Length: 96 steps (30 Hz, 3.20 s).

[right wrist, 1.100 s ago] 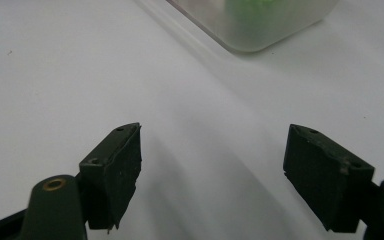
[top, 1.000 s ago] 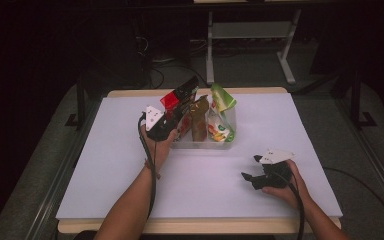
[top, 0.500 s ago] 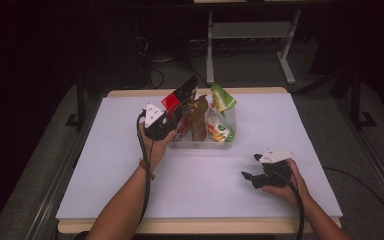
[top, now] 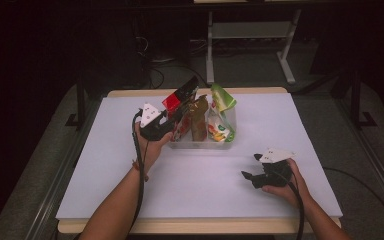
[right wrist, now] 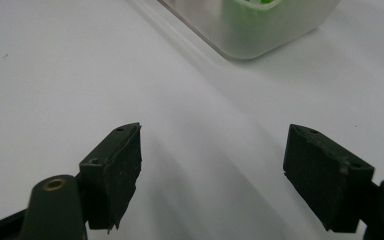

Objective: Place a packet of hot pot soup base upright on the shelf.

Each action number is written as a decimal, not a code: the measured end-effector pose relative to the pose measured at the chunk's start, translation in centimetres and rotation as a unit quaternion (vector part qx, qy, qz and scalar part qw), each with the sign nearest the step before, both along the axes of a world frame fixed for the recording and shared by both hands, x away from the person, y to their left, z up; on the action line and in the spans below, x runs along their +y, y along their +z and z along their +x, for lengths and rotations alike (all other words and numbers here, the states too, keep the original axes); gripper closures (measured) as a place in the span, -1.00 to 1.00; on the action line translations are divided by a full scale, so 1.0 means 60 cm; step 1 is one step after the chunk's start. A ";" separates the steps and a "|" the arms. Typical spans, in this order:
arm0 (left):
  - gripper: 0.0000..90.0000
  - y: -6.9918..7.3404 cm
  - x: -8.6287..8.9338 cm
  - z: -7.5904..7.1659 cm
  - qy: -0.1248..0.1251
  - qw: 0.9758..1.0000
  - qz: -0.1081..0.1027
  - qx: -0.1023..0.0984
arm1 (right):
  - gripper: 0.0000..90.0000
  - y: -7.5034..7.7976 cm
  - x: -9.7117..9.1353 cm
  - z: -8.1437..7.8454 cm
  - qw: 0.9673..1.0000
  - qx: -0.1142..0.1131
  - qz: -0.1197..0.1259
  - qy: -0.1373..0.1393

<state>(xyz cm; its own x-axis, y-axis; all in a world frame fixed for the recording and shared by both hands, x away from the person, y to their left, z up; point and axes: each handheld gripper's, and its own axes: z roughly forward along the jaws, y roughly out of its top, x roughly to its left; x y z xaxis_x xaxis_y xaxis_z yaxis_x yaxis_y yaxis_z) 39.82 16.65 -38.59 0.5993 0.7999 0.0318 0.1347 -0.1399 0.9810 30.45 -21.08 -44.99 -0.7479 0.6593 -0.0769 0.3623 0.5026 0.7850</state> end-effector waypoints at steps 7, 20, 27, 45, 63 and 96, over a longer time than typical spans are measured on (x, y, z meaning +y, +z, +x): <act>0.33 0.012 0.011 -0.013 -0.018 0.999 0.026 0.001 | -0.49 0.004 0.000 -0.003 1.000 -0.005 -0.003 -0.003; 0.11 0.028 0.045 -0.052 -0.035 0.997 0.068 -0.015 | -0.49 0.014 -0.002 -0.012 1.000 -0.020 -0.012 -0.007; 0.02 0.023 0.063 -0.075 -0.053 0.994 0.098 -0.013 | -0.49 0.021 0.004 -0.017 0.999 -0.031 -0.029 -0.007; -0.26 -0.022 0.138 -0.116 -0.064 0.986 0.153 0.026 | -0.49 0.037 0.009 -0.028 0.997 -0.055 -0.060 -0.012; -0.39 -0.072 0.195 -0.140 -0.069 0.976 0.192 0.074 | -0.51 0.030 -0.019 -0.039 0.996 -0.065 -0.054 -0.036; -0.44 -0.091 0.312 -0.215 -0.015 0.993 0.099 0.065 | -0.51 0.021 -0.124 -0.092 0.990 -0.100 0.035 -0.095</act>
